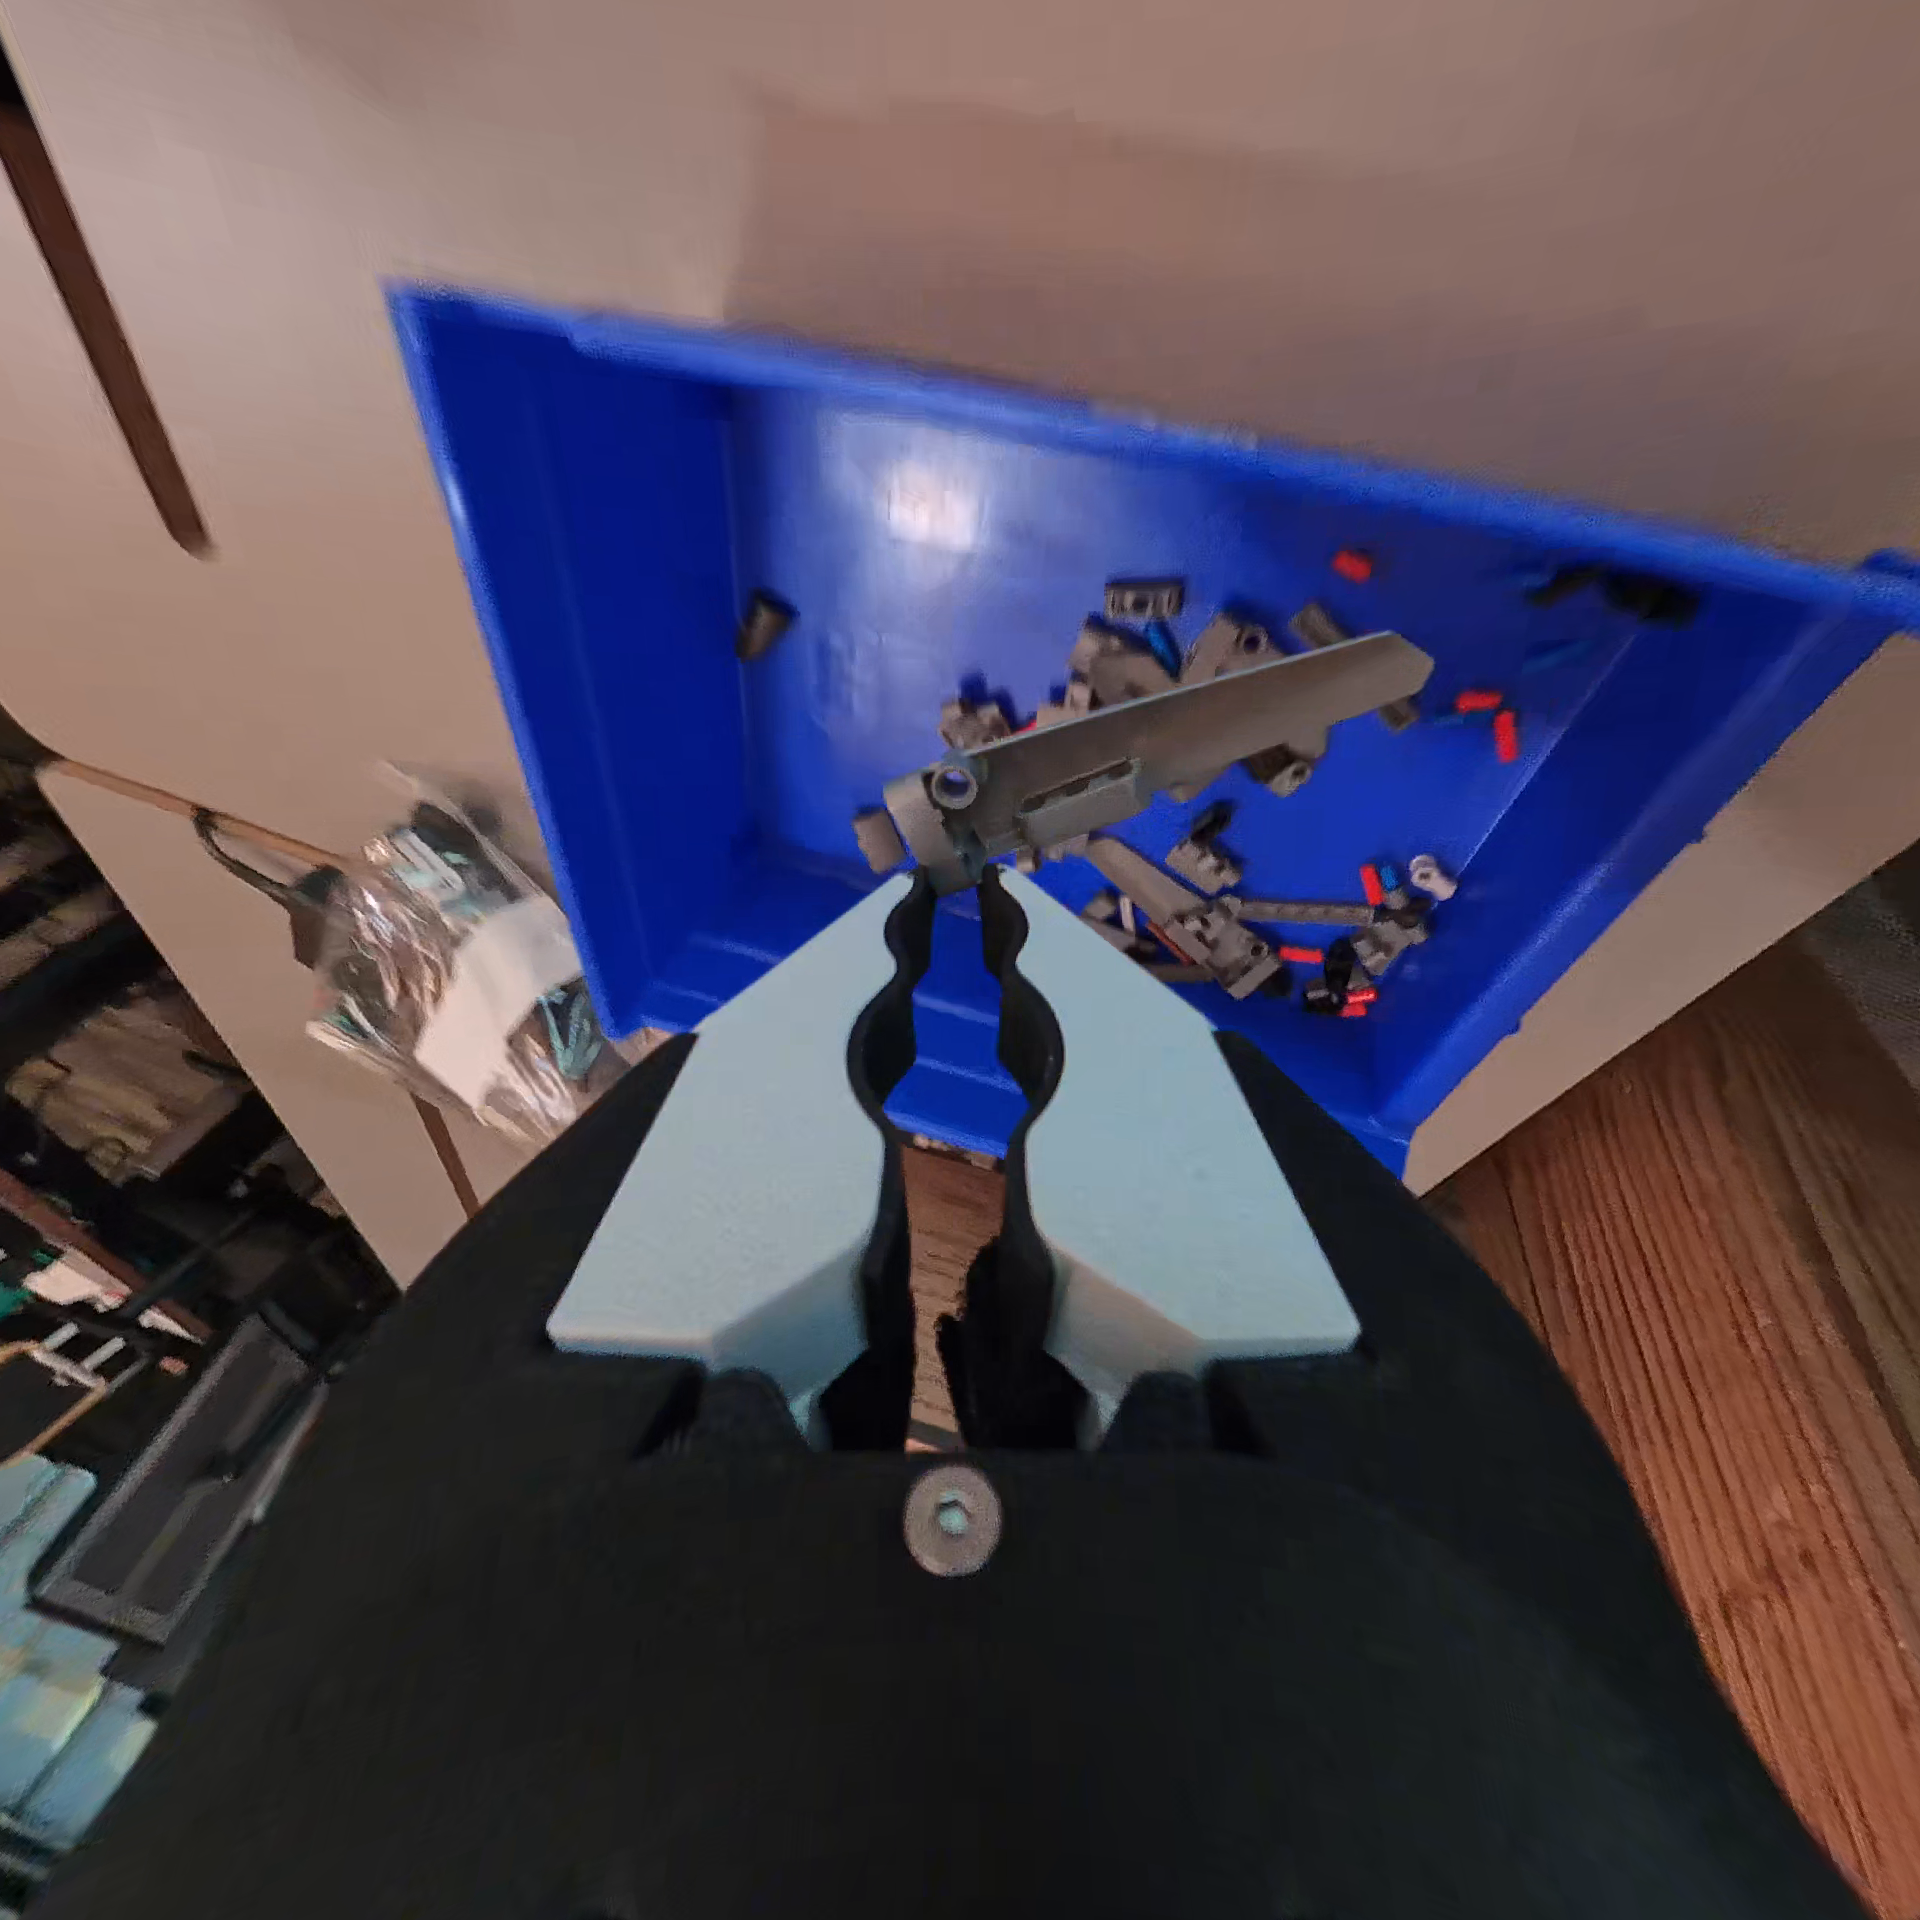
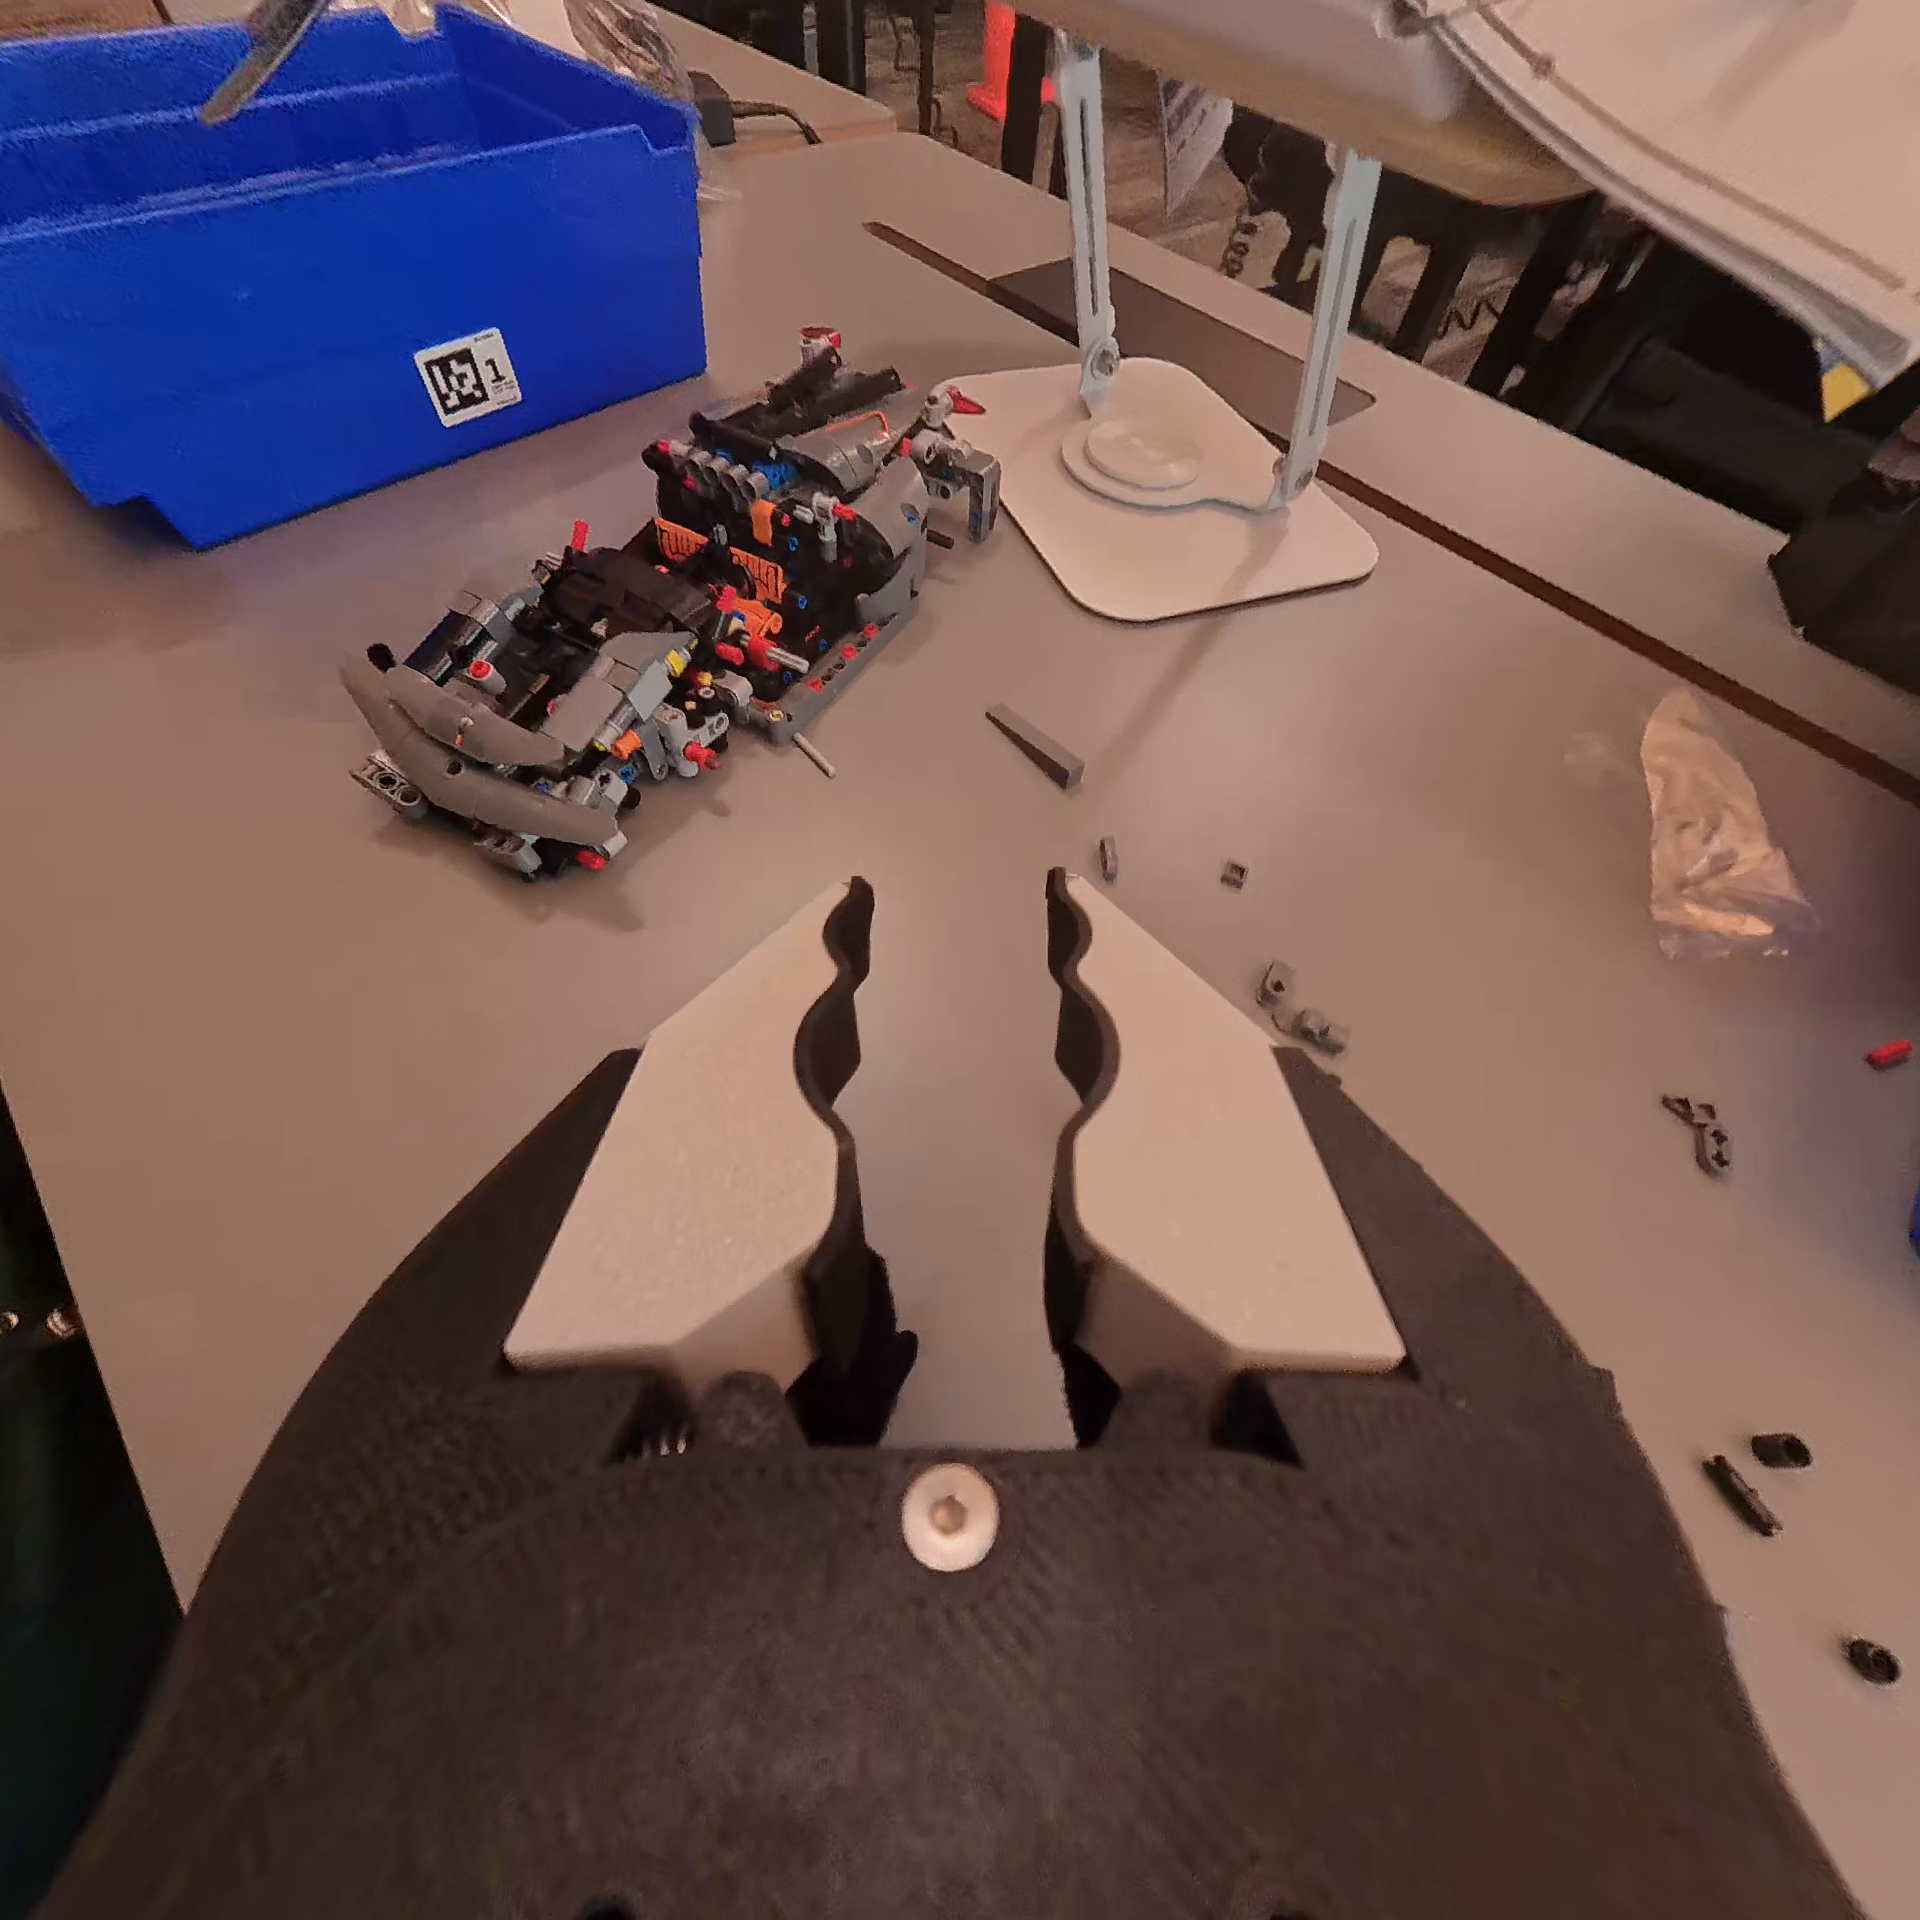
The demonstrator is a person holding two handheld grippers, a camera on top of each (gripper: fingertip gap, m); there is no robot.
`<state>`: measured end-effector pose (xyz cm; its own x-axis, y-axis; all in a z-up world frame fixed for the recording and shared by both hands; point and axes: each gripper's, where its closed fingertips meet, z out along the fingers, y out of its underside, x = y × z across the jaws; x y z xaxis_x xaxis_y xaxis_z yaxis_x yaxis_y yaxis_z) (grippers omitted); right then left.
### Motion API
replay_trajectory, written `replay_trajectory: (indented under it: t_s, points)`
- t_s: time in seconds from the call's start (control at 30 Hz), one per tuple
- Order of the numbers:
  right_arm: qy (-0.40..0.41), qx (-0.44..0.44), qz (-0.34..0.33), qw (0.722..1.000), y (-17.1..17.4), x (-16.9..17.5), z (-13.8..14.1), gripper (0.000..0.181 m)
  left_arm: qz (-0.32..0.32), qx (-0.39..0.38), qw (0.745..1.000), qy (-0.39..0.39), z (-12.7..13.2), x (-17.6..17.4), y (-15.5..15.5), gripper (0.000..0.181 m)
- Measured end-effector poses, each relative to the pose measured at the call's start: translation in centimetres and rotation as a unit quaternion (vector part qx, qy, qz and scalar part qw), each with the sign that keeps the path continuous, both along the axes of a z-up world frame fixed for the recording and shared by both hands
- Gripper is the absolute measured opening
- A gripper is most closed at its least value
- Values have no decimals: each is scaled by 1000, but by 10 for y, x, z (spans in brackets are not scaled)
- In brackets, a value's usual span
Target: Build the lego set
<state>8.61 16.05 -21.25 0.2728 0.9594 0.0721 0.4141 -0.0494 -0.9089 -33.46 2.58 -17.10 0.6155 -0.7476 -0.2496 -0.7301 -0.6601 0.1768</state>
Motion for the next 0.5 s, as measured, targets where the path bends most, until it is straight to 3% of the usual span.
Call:
replay_trajectory:
  t_s: [0.03, 0.23, 0.5]
  points:
    - [1, 8, 3, 1000, -2, -2, 4, 33, -10, 4, 1000, -10, 6, 10, 8, 7]
    - [32, 62, 30, 997, -17, -23, 36, 36, -73, 32, 993, -87, 23, 89, 71, 6]
    - [20, 251, 31, 967, -26, -65, 74, 48, -73, -24, 981, -181, 4, 191, 145, 6]
